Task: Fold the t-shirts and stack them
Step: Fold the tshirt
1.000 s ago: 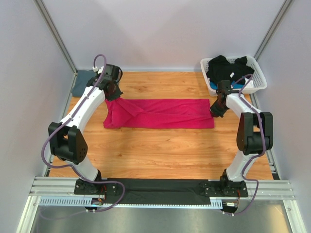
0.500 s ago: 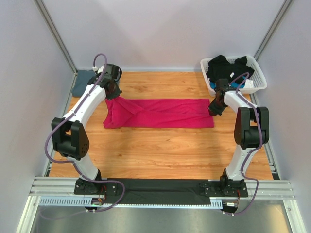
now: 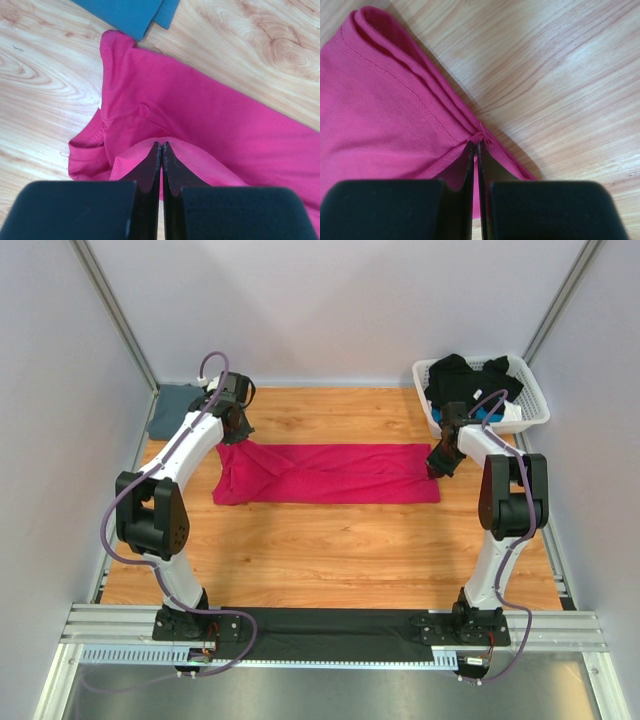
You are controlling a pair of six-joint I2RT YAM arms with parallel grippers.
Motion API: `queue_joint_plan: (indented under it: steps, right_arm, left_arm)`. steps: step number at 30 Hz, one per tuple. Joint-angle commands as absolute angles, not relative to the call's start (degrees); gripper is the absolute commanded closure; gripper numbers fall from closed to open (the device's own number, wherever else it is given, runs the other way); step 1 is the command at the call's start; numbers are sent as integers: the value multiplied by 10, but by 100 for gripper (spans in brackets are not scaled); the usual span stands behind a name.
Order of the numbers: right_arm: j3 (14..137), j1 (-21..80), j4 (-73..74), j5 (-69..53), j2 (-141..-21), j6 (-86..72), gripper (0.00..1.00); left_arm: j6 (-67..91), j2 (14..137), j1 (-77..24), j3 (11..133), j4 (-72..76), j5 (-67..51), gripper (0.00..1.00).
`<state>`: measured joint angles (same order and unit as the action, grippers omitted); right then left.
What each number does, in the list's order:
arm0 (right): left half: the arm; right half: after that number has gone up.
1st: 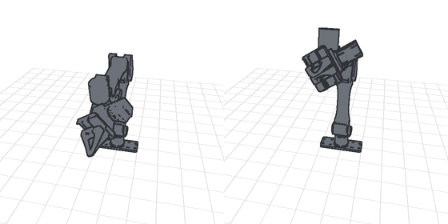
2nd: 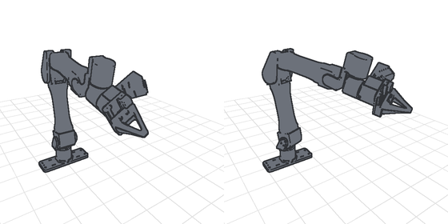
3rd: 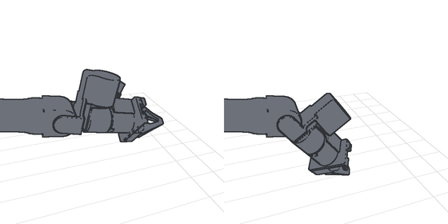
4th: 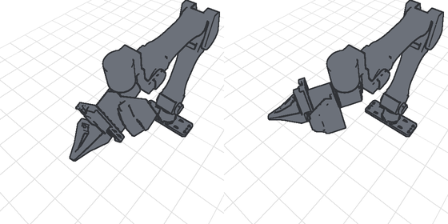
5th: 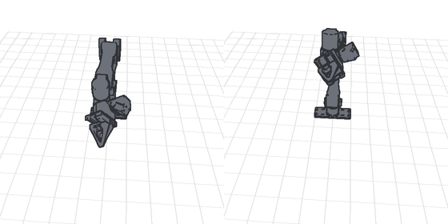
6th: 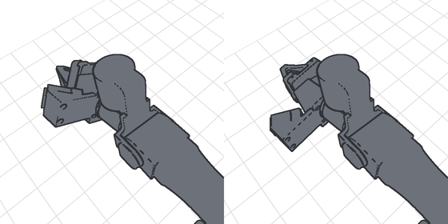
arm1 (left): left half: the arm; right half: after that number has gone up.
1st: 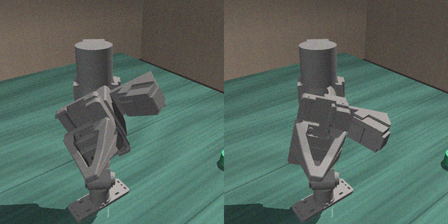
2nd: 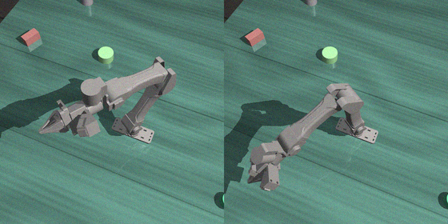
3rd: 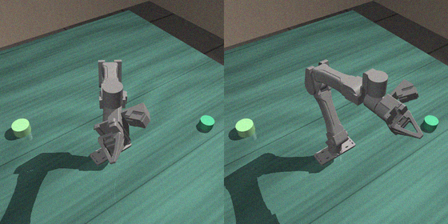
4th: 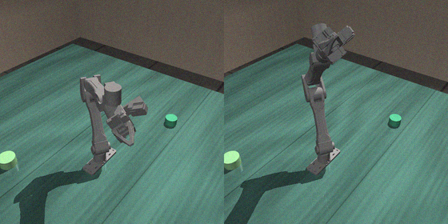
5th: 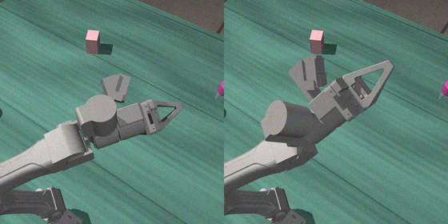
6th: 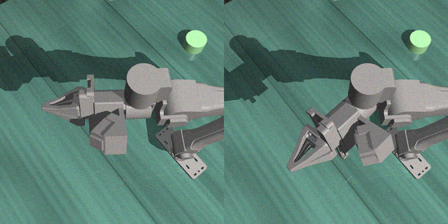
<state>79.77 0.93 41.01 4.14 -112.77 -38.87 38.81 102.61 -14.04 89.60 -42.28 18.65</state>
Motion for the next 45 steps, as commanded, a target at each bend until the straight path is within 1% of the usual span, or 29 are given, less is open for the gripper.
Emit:
queue_joint_plan:
  steps: [1, 9, 15, 22, 34, 45]
  right_arm:
    - [825, 6, 403, 35, -1138, -379, 99]
    - [831, 6, 407, 24, -1141, -375, 100]
    - [830, 6, 409, 21, -1142, -374, 100]
    - [825, 6, 407, 20, -1138, -375, 100]
    - [819, 7, 405, 18, -1136, -376, 99]
    - [815, 6, 404, 18, -1135, -375, 100]
  left_arm:
    - [366, 1033, -136, 920, -404, 203, 100]
    - [339, 1054, -136, 925, -374, 180, 100]
    - [291, 1076, -136, 944, -345, 156, 100]
    - [241, 1089, -137, 949, -293, 104, 100]
    - [206, 1109, -153, 969, -275, 41, 100]
    - [202, 1148, -169, 1019, -284, 35, 100]
